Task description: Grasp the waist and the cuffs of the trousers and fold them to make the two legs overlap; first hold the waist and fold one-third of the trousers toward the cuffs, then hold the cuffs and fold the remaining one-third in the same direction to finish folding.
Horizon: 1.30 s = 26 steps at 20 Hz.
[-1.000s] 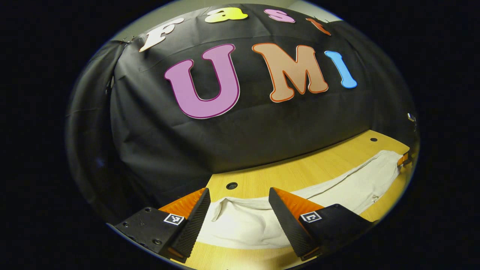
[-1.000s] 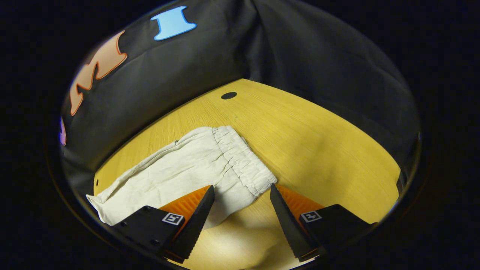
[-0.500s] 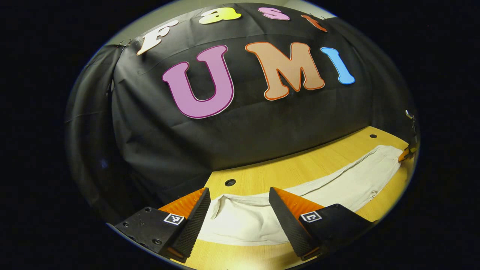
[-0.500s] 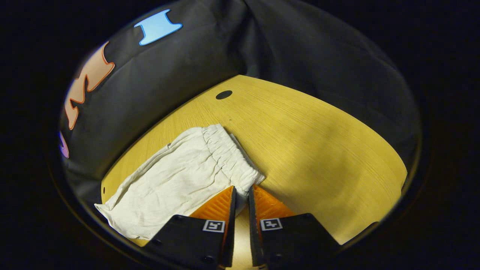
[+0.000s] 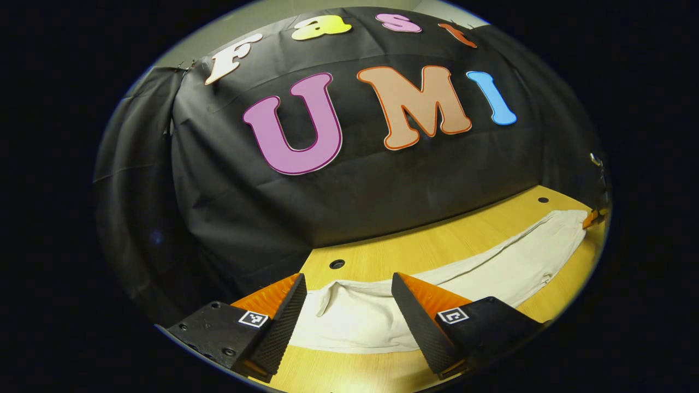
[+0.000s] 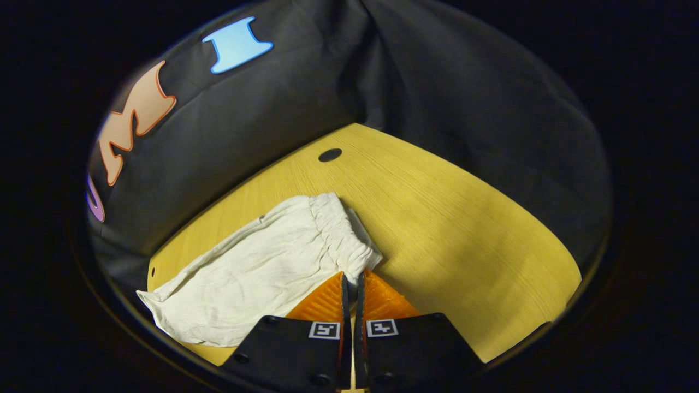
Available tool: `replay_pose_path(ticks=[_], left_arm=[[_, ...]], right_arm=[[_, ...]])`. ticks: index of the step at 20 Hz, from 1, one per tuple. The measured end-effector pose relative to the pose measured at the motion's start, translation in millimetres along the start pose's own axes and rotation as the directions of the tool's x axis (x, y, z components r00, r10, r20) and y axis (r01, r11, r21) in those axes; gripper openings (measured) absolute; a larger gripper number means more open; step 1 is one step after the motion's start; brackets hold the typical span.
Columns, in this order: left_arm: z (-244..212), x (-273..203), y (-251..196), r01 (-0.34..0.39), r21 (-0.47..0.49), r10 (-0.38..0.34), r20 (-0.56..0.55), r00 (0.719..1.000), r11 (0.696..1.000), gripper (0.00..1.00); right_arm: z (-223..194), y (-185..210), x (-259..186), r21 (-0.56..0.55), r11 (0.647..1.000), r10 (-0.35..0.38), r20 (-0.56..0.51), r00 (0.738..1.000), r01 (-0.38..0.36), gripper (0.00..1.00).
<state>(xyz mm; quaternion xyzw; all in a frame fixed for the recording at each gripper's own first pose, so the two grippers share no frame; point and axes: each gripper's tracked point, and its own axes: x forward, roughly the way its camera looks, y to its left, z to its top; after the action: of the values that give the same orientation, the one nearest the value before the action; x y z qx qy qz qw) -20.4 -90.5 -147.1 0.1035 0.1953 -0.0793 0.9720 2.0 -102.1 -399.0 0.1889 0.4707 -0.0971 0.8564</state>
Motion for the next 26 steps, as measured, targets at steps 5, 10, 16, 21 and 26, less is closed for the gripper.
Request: replay_pose_path(ticks=[5,10,16,21,26], left_arm=[[-4,6,15,0.012,-0.017,-0.012,0.005,1.000,1.000,0.96],[-15,8,35,0.019,-0.030,-0.019,0.000,1.000,0.999,0.96],[-27,11,65,0.007,-0.057,-0.008,-0.008,1.000,0.998,0.96],[-40,7,92,-0.012,-0.071,0.010,-0.023,1.000,0.997,0.96],[-56,2,121,-0.037,-0.071,0.034,-0.042,0.999,0.997,0.96]], right_arm=[[29,38,-37,-0.093,0.995,0.039,0.084,0.996,-0.031,0.04],[42,93,-67,-0.201,0.977,0.100,0.157,0.983,-0.067,0.04],[48,164,-106,-0.310,0.942,0.198,0.218,0.956,-0.125,0.03],[35,235,-130,-0.405,0.895,0.296,0.228,0.928,-0.186,0.04],[6,294,-139,-0.482,0.843,0.371,0.199,0.907,-0.239,0.04]])
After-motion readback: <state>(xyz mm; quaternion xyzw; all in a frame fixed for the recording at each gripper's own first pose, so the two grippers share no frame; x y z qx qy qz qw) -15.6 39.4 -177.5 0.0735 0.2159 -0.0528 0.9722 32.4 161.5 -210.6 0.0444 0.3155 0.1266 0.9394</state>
